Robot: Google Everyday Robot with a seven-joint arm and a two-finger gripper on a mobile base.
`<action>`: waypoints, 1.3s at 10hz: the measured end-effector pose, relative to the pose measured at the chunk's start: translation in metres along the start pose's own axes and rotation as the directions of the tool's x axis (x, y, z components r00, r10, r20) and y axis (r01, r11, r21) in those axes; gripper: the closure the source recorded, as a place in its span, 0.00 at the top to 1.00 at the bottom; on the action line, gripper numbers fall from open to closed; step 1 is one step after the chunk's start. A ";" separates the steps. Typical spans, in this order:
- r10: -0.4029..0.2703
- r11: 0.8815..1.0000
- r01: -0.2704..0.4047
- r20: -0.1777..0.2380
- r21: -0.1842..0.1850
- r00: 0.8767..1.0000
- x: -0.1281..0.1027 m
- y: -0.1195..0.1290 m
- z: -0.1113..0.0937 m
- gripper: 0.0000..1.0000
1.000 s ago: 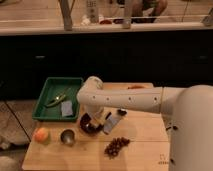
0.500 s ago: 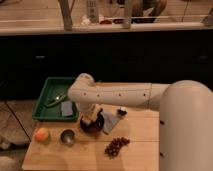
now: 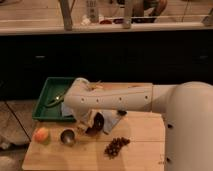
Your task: Wipe purple bowl with eraser
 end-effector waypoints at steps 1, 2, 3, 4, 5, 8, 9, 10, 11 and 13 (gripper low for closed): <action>0.012 1.000 -0.012 0.000 -0.008 1.000 0.001 0.013 0.001 0.04; 0.037 0.999 -0.037 -0.002 -0.015 0.999 0.005 0.028 0.001 0.04; 0.062 0.998 -0.063 -0.009 -0.022 0.998 0.012 0.040 0.001 0.04; 0.093 0.995 -0.093 -0.015 -0.026 0.996 0.019 0.051 0.001 0.04; 0.125 0.992 -0.126 -0.029 -0.026 0.992 0.032 0.056 0.001 0.04; 0.139 0.990 -0.140 -0.048 -0.025 0.989 0.053 0.043 0.002 0.04; 0.128 0.991 -0.129 -0.049 -0.022 0.991 0.053 0.031 0.003 0.04; 0.117 0.993 -0.118 -0.050 -0.017 0.992 0.051 0.022 0.004 0.04; 0.104 0.994 -0.105 -0.051 -0.010 0.993 0.049 0.012 0.004 0.04; 0.049 0.999 -0.048 -0.044 0.021 0.998 0.034 -0.018 0.001 0.04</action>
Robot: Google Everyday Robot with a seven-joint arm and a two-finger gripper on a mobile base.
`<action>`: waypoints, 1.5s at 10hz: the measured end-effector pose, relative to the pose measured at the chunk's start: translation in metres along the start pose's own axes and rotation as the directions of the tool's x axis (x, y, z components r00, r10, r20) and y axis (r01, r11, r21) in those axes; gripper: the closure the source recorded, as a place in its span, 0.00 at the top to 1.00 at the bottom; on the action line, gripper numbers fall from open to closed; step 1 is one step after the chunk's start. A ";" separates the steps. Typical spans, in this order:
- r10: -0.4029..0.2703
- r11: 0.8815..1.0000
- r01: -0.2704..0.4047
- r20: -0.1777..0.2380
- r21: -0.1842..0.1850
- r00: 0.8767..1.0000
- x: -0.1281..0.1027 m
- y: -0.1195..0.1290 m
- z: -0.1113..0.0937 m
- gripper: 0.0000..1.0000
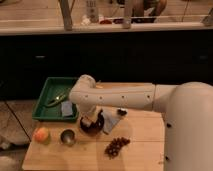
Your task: Wipe purple bowl with eraser
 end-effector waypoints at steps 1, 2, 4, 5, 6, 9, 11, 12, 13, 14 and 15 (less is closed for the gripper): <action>-0.029 1.000 0.029 0.001 0.005 1.000 -0.007 -0.007 0.000 0.04; -0.064 0.998 0.064 0.012 0.000 0.998 -0.021 -0.007 0.001 0.04; -0.090 0.996 0.091 0.027 -0.018 0.996 -0.041 0.010 0.001 0.04; -0.088 0.996 0.089 0.029 -0.028 0.996 -0.042 0.022 0.001 0.04; -0.082 0.996 0.083 0.028 -0.039 0.996 -0.038 0.037 0.002 0.04; -0.013 0.997 0.013 0.011 -0.073 1.000 -0.011 0.073 0.009 0.04; 0.016 0.997 -0.016 -0.003 -0.081 1.000 0.004 0.074 0.013 0.04; 0.030 0.997 -0.032 -0.019 -0.077 0.999 0.018 0.066 0.013 0.04; 0.029 0.997 -0.030 -0.020 -0.073 0.999 0.020 0.055 0.014 0.04; 0.021 0.997 -0.022 -0.023 -0.070 1.000 0.020 0.046 0.014 0.04; 0.000 0.998 -0.002 -0.024 -0.065 1.000 0.015 0.029 0.015 0.04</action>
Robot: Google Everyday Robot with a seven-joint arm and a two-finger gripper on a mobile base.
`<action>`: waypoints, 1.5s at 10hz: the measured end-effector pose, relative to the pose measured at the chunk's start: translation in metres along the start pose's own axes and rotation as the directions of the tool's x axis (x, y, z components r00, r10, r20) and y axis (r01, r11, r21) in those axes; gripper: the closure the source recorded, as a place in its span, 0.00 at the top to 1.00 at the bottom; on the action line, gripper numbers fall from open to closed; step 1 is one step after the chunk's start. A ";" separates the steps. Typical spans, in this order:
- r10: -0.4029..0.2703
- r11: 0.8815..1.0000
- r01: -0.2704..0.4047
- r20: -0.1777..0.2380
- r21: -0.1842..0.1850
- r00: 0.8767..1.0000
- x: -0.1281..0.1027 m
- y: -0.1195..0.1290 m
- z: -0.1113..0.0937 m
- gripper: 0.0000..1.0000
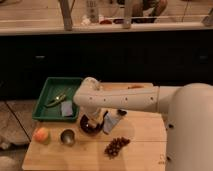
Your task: Wipe purple bowl with eraser
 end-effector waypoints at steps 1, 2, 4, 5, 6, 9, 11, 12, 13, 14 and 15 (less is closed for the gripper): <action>-0.025 1.000 0.025 0.000 0.004 1.000 -0.007 -0.014 0.000 0.04; -0.061 0.998 0.061 0.003 0.008 0.998 -0.016 -0.028 0.000 0.04; -0.124 0.992 0.123 0.012 0.013 0.992 -0.035 -0.036 -0.001 0.04; -0.144 0.990 0.144 0.021 0.011 0.989 -0.047 -0.033 -0.002 0.04; -0.150 0.989 0.150 0.027 0.009 0.988 -0.052 -0.027 -0.001 0.04; -0.125 0.992 0.126 0.034 -0.011 0.992 -0.046 0.011 -0.001 0.04; -0.083 0.996 0.083 0.022 -0.021 0.996 -0.032 0.029 -0.001 0.04; -0.070 0.997 0.070 0.015 -0.019 0.997 -0.025 0.027 0.000 0.04; -0.063 0.998 0.063 0.006 -0.016 0.998 -0.018 0.020 0.001 0.04; -0.068 0.998 0.068 -0.004 -0.012 0.998 -0.011 0.006 0.001 0.04; -0.078 0.997 0.077 -0.010 -0.010 0.997 -0.010 -0.004 0.000 0.04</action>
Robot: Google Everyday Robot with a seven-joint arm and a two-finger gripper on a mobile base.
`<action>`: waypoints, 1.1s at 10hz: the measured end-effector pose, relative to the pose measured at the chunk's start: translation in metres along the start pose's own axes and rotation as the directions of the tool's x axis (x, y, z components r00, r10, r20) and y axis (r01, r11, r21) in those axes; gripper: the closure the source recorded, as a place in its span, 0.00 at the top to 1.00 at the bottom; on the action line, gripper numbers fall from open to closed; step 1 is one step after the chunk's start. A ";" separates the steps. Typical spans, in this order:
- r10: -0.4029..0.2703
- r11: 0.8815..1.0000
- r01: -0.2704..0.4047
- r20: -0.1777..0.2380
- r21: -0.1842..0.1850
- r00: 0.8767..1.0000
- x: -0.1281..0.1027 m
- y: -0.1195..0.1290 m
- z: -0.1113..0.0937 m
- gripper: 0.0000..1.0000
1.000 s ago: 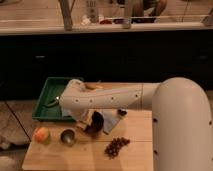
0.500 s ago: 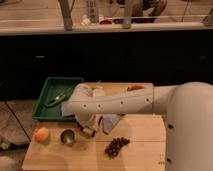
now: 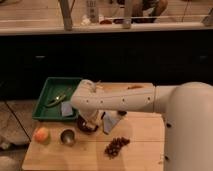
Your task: Wipe purple bowl with eraser
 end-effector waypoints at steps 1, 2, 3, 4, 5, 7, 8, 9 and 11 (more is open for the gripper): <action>-0.014 1.000 0.014 -0.003 0.003 1.000 -0.002 -0.010 -0.001 0.04; -0.042 0.999 0.042 -0.008 0.008 0.999 -0.006 -0.023 -0.003 0.04; -0.064 0.998 0.064 -0.008 0.015 0.998 -0.009 -0.031 -0.005 0.04; -0.088 0.996 0.088 -0.008 0.020 0.996 -0.014 -0.036 -0.007 0.04; -0.118 0.993 0.118 -0.006 0.025 0.993 -0.021 -0.039 -0.010 0.04; -0.156 0.987 0.156 0.007 0.037 0.988 -0.040 -0.034 -0.016 0.04; -0.161 0.986 0.160 0.010 0.039 0.987 -0.044 -0.029 -0.017 0.04; -0.160 0.987 0.159 0.016 0.032 0.987 -0.046 -0.017 -0.017 0.04; -0.137 0.991 0.136 0.021 0.015 0.990 -0.045 0.002 -0.014 0.04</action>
